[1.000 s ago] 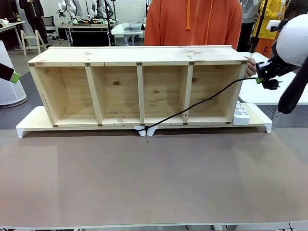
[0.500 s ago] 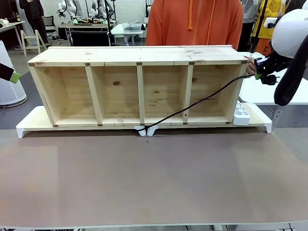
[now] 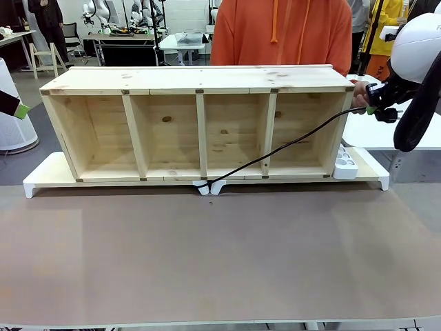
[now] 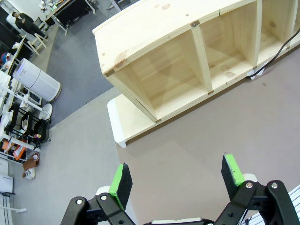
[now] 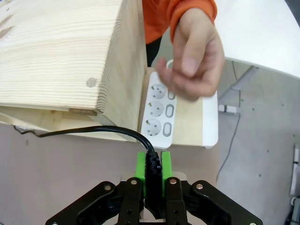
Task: Perform cable management.
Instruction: Release the Power Cable when the human grasps it.
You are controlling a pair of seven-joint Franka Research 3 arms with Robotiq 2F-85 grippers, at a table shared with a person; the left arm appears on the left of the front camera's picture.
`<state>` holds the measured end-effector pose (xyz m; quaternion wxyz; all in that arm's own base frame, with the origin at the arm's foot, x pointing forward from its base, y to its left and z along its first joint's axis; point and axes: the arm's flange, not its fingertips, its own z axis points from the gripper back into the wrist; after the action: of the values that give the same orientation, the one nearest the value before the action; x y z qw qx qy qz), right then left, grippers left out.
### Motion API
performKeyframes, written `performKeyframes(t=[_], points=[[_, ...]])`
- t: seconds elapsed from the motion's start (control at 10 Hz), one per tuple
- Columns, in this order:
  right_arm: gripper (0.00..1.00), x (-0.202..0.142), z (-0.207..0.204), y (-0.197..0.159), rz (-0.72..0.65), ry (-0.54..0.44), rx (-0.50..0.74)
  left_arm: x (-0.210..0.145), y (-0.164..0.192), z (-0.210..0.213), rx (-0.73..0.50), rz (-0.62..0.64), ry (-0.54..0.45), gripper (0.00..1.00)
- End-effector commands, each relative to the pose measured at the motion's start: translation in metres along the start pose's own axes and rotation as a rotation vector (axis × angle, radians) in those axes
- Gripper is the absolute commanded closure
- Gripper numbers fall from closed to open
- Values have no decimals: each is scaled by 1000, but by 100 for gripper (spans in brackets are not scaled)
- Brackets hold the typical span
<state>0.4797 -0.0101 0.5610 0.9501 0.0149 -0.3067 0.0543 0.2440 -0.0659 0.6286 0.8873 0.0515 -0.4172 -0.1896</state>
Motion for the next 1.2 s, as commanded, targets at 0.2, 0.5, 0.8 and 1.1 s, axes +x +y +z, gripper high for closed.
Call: performKeyframes(t=[0.2,0.5,0.8,1.1], points=[[84,1,1,0,0,-4,0,0,0,1,4,0,-4,0],[84,1,1,0,0,-4,0,0,0,1,4,0,-4,0],[84,1,1,0,0,-4,0,0,0,1,4,0,-4,0],[81,0,0,3,5,4,2,0,0,1,4,0,-4,0]])
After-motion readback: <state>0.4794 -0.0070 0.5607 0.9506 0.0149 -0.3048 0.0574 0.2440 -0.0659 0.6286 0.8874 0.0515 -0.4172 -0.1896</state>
